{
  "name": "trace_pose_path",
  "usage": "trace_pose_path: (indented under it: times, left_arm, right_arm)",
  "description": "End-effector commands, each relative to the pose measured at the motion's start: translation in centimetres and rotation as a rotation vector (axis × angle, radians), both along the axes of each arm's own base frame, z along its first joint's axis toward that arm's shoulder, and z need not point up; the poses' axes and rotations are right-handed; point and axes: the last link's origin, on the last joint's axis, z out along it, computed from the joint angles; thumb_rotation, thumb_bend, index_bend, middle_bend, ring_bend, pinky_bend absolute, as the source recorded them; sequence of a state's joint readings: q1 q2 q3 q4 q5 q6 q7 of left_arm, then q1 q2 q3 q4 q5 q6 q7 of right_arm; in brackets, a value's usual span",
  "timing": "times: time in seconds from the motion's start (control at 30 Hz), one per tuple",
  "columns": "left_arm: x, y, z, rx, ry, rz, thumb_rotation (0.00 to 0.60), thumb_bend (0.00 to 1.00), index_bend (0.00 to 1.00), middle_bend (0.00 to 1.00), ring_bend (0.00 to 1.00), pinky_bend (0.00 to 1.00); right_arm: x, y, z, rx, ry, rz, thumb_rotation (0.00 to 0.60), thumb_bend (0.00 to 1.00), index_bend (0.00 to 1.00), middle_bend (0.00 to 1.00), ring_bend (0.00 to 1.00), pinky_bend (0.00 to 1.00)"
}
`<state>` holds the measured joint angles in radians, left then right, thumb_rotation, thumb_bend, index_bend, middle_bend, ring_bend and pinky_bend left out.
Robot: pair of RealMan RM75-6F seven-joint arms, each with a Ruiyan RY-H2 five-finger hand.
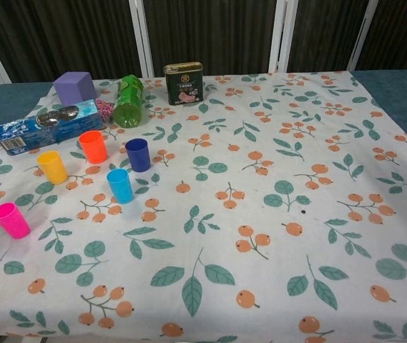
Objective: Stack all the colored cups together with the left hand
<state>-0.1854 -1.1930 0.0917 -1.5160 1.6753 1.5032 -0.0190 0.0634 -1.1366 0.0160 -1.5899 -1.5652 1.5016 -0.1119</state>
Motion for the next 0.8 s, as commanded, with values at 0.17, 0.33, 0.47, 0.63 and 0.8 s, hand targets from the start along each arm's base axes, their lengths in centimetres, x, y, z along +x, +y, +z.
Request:
trace_pose_path:
  times: [0.17,0.33,0.47,0.63,0.8]
  left_arm:
    - [1.1,2.1,-1.6,-0.012,-0.082,-0.032,0.6,0.42,0.0,0.01,0.0,0.1]
    - [5.0,6.8,-4.3,-0.023,-0.166,-0.098,0.6,0.41,0.0,0.28,0.33,0.52]
    - [8.7,11.1,-7.2,-0.064,-0.154,-0.082,0.6,0.39,0.0,0.73,0.84,0.96]
    - [12.9,14.9,-10.5,-0.092,-0.172,-0.039,0.6,0.38,0.07,0.97,1.0,1.0]
    - [15.6,16.5,-13.3,-0.102,-0.137,-0.018,0.6,0.37,0.13,1.0,1.0,1.0]
  right_arm:
    - [0.0,-0.1,-0.4,0.022,0.007,-0.002,0.6,0.15,0.0,0.0,0.0,0.0]
    - [0.0,-0.3,-0.2,0.021,-0.008,-0.001,0.6,0.15,0.0,0.0,0.0,0.0]
    - [0.0,-0.5,-0.2,0.023,-0.008,0.0,0.6,0.15,0.0,0.0,0.0,0.0]
    - [-0.2,-0.8,-0.1,0.017,-0.001,-0.014,0.6,0.15,0.0,0.0,0.0,0.0]
    - [-0.4,-1.0,-0.1,0.01,0.004,-0.028,0.6,0.15,0.0,0.0,0.0,0.0]
